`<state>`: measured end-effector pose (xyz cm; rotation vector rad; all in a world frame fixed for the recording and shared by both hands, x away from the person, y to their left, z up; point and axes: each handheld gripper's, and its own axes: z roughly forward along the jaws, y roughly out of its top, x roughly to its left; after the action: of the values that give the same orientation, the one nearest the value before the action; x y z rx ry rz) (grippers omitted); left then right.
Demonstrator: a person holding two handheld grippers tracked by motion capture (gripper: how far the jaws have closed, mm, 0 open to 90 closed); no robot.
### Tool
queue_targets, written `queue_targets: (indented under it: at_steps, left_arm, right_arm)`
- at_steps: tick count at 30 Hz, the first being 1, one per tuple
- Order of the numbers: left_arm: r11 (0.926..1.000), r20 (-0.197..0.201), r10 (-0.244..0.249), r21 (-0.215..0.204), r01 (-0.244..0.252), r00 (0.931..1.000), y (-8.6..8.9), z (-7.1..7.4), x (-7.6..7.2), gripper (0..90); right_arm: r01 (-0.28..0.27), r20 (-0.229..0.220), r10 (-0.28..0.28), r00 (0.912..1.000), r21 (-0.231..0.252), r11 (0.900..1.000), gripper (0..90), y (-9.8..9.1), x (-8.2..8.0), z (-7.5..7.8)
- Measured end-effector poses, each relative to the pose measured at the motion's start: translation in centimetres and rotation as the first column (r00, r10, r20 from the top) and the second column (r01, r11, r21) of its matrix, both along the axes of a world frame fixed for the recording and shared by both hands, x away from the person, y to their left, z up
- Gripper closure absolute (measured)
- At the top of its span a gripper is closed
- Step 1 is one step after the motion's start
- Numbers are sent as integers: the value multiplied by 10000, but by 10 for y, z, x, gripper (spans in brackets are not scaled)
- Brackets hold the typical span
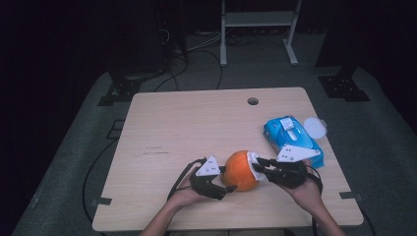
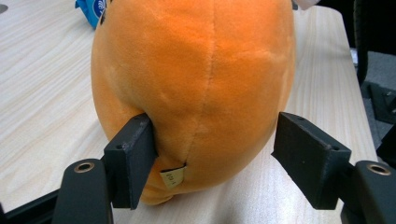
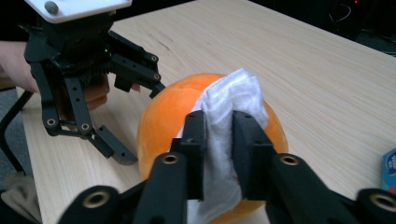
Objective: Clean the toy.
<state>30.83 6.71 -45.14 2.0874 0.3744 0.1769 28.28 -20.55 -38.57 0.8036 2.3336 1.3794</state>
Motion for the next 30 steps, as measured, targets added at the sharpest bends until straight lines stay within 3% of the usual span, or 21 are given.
queue_targets:
  at_steps: [7,12,17,18,20,21,22,26,30]
  left_arm:
    - [9999,-25,-22,105,22,10000,-2,0,-1,301]
    - [9998,72,-77,194,75,9999,-3,2,-1,281]
    - [9950,-192,617,-775,-630,9979,-2,7,6,153]
    - [9950,-192,617,-775,-630,9979,-2,7,6,147]
    - [9944,-12,771,-720,-770,9970,-7,6,6,158]
    - [9963,223,775,-400,-765,9967,-13,2,4,168]
    - [9961,486,800,-400,-781,9956,-13,1,3,206]
    - [9963,551,765,-429,-742,9955,-9,1,2,318]
    - [9968,597,735,-374,-713,9955,-9,1,2,333]
  right_arm:
    - [182,354,-189,9992,200,9996,624,5,7,0]
    - [690,203,-700,9973,482,9965,689,4,13,-4]
    - [1026,229,-1037,9943,434,9938,763,4,13,-8]
    - [1060,312,-1073,9937,388,9936,774,5,12,-8]
    - [1046,283,-1058,9940,409,9937,784,6,11,-7]
    - [793,154,-802,9967,534,9954,795,12,6,-4]
    - [649,241,-661,9975,467,9968,797,15,4,-3]
    - [206,303,-217,9993,380,9991,799,23,-2,2]
    - [654,274,-665,9974,388,9971,802,10,5,2]
